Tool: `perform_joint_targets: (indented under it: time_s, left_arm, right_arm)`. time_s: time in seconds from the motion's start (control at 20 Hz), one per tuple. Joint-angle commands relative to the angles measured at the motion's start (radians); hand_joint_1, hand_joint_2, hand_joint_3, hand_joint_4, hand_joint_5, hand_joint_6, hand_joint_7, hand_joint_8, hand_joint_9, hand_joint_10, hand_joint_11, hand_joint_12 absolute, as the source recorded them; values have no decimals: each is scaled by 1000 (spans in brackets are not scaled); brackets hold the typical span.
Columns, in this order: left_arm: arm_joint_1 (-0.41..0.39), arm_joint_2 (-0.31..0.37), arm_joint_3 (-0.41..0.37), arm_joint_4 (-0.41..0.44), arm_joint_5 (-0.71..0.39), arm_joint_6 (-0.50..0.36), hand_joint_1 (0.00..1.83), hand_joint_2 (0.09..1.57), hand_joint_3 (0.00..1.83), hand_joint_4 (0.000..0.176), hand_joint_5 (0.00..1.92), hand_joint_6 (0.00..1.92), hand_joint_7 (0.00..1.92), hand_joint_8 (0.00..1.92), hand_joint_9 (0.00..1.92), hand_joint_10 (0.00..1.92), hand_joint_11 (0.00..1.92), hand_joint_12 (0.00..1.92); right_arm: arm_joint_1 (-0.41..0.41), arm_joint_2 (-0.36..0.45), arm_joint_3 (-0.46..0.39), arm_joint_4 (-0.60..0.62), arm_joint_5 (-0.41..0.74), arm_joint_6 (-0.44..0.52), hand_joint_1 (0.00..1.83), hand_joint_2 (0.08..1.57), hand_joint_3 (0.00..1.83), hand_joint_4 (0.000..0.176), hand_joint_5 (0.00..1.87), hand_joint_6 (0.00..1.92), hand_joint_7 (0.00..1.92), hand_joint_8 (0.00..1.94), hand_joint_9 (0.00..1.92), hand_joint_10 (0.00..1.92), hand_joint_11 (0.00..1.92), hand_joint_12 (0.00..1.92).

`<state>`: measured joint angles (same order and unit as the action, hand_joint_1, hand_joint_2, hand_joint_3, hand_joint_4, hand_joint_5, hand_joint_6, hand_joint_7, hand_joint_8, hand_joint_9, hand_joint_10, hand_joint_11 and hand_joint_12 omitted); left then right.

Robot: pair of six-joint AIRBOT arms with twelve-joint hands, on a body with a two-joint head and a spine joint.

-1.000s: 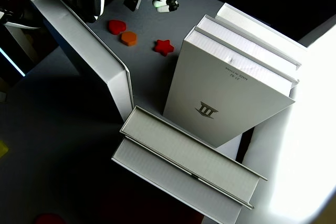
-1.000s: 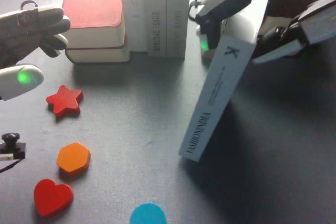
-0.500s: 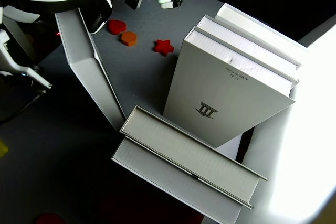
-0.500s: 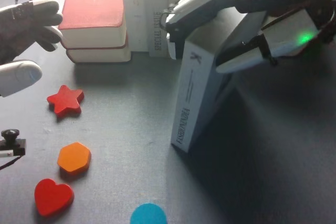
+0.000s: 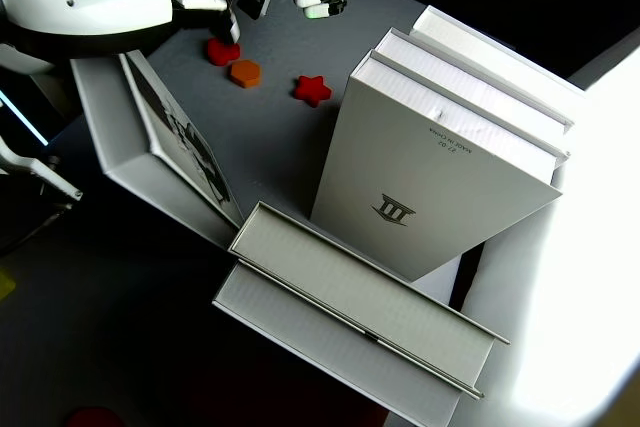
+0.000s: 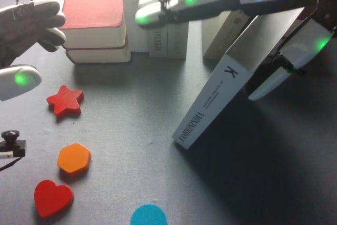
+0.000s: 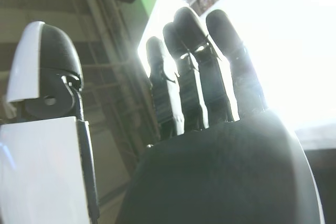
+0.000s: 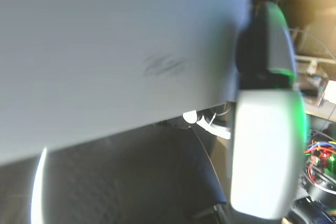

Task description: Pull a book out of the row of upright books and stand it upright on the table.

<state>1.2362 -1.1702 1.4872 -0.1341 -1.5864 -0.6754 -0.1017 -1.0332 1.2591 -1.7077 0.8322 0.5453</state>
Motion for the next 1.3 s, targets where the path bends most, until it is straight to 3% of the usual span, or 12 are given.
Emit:
perform_joint_targets:
  time_s: [0.0, 0.25, 0.3, 0.6, 0.65, 0.8, 0.85, 0.95, 1.05, 1.1, 1.15, 1.25]
  left_arm:
    - [-6, -3, -2, -32, -117, -11, 1010, 931, 0, 8, 552, 7, 464, 198, 437, 884, 232, 1502]
    - [-4, -4, -3, -33, -118, -11, 915, 943, 0, 56, 430, 0, 432, 4, 459, 684, 245, 1446]
    - [-4, -4, -3, -34, -118, -11, 875, 934, 0, 56, 391, 0, 433, 1, 486, 632, 273, 1411]
    - [-4, 20, -12, -60, -146, -11, 640, 932, 1, 108, 6, 0, 212, 0, 432, 475, 226, 1523]
    - [-4, 33, -19, -64, -148, -11, 683, 916, 1, 99, 0, 0, 178, 0, 480, 261, 207, 1511]
    - [-19, 47, -24, -66, -148, -11, 899, 841, 0, 166, 0, 0, 244, 0, 578, 100, 152, 1441]
    - [-25, 48, -24, -66, -149, -11, 884, 980, 41, 117, 0, 0, 146, 1, 381, 13, 6, 1374]
    - [-37, 50, -21, -66, -149, -11, 973, 953, 13, 134, 226, 63, 191, 9, 211, 7, 0, 1122]
    - [-67, 62, -22, -59, -149, -11, 901, 1064, 29, 167, 217, 65, 7, 0, 21, 0, 0, 180]
    - [-89, 69, -22, -49, -149, -11, 901, 1064, 29, 167, 217, 65, 7, 0, 21, 0, 0, 180]
    - [-122, 75, -19, -29, -149, -11, 805, 993, 0, 176, 227, 7, 43, 17, 139, 11, 0, 596]
    - [-157, 75, -12, -11, -149, -11, 691, 966, 0, 149, 35, 6, 85, 11, 136, 11, 0, 599]
  right_arm:
    - [17, 3, -6, 81, -4, -1, 694, 844, 0, 0, 0, 0, 0, 0, 0, 0, 5, 3]
    - [20, 50, -19, 129, -10, -23, 509, 965, 91, 5, 73, 20, 82, 16, 255, 95, 0, 1672]
    - [23, 76, -32, 166, -19, -59, 304, 1019, 81, 47, 86, 13, 91, 6, 267, 85, 0, 1753]
    - [28, 220, -107, 379, -42, -253, 660, 906, 0, 91, 0, 0, 0, 0, 0, 0, 0, 1015]
    - [27, 253, -122, 441, -44, -309, 414, 1174, 48, 154, 0, 0, 0, 0, 0, 0, 0, 533]
    - [9, 342, -177, 575, -45, -438, 306, 1118, 3, 84, 0, 0, 0, 0, 0, 0, 0, 308]
    - [-2, 371, -197, 619, -44, -474, 387, 1080, 0, 77, 0, 0, 0, 0, 0, 0, 0, 63]
    - [-25, 414, -223, 700, -38, -550, 422, 1070, 0, 7, 0, 0, 0, 0, 0, 0, 40, 21]
    - [-52, 438, -232, 796, -14, -626, 259, 1113, 14, 0, 0, 0, 0, 0, 0, 0, 1, 0]
    - [-76, 446, -234, 853, 5, -664, 259, 1113, 14, 0, 0, 0, 0, 0, 0, 0, 1, 0]
    - [-109, 457, -237, 920, 32, -717, 172, 1201, 16, 74, 0, 0, 0, 0, 0, 0, 0, 0]
    - [-146, 468, -241, 991, 67, -761, 237, 1314, 2, 43, 0, 0, 0, 0, 0, 0, 0, 0]
